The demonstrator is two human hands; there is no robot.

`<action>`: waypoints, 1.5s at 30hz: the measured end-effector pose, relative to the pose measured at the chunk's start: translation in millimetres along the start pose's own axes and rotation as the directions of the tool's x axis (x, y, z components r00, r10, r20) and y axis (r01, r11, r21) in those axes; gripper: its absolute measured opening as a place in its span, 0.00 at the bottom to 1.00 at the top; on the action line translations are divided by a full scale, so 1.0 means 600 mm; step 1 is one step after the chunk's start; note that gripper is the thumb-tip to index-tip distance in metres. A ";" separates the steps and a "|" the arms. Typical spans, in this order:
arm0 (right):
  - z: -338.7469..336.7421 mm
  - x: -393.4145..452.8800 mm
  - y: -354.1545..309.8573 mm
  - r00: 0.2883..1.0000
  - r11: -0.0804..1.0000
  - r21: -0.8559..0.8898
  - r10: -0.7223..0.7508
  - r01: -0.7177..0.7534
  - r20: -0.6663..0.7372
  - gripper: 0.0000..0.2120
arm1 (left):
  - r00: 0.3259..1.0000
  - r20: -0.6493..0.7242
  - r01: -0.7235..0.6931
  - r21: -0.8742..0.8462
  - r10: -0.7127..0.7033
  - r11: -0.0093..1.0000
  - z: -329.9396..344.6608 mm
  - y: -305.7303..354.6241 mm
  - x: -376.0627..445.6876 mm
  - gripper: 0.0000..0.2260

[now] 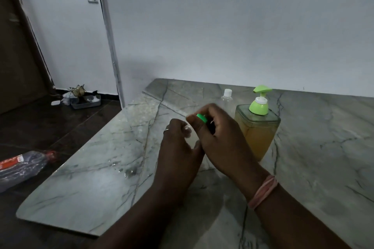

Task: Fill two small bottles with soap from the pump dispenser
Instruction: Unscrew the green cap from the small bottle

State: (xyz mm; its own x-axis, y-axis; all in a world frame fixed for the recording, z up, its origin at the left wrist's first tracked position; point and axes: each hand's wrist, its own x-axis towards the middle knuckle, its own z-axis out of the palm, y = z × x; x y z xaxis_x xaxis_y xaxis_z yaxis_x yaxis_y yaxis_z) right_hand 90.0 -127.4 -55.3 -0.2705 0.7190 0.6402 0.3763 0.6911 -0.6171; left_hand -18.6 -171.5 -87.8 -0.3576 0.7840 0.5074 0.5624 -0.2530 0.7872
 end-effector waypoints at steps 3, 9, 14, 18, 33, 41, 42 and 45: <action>0.009 -0.010 0.003 0.999 0.998 0.063 -0.006 0.003 0.049 0.06 | 1.000 0.002 -0.022 0.077 0.022 0.997 0.004 -0.010 0.002 0.17; -0.008 -0.005 0.006 0.974 0.963 0.270 -0.051 -0.011 0.220 0.16 | 0.999 0.024 0.033 0.042 -0.034 0.999 0.004 -0.022 0.011 0.17; 0.005 -0.011 0.014 0.980 0.939 0.296 0.138 -0.176 0.146 0.12 | 0.969 0.215 -0.147 0.124 0.118 0.981 -0.009 -0.030 0.039 0.20; 0.010 -0.005 0.024 0.982 0.982 0.061 0.182 -0.179 -0.048 0.09 | 0.904 0.334 -0.325 0.133 0.267 0.936 -0.023 -0.036 0.081 0.17; 0.019 -0.004 0.035 0.980 0.959 0.218 0.194 -0.181 -0.039 0.06 | 0.889 0.335 -0.320 -0.029 0.311 0.947 -0.038 -0.073 0.096 0.20; 0.017 -0.001 0.039 0.978 0.958 0.217 0.201 -0.185 -0.057 0.13 | 0.894 0.365 -0.262 -0.040 0.258 0.964 -0.037 -0.069 0.099 0.14; 0.017 0.000 0.040 0.977 0.967 0.195 0.184 -0.162 -0.103 0.12 | 0.897 0.364 -0.255 -0.040 0.252 0.966 -0.037 -0.070 0.099 0.12; 0.014 0.002 0.046 0.978 0.980 0.174 0.125 -0.095 -0.170 0.14 | 0.909 0.355 -0.215 -0.051 0.219 0.975 -0.038 -0.075 0.100 0.09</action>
State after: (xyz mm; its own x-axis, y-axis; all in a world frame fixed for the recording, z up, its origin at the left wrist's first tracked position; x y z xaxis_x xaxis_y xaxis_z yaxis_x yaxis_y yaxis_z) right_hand 92.4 -106.8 -75.4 -0.0671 0.7767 0.6262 0.2405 0.6217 -0.7454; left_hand -82.5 -125.9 -84.8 0.0633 0.8583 0.5093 0.5872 -0.4446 0.6764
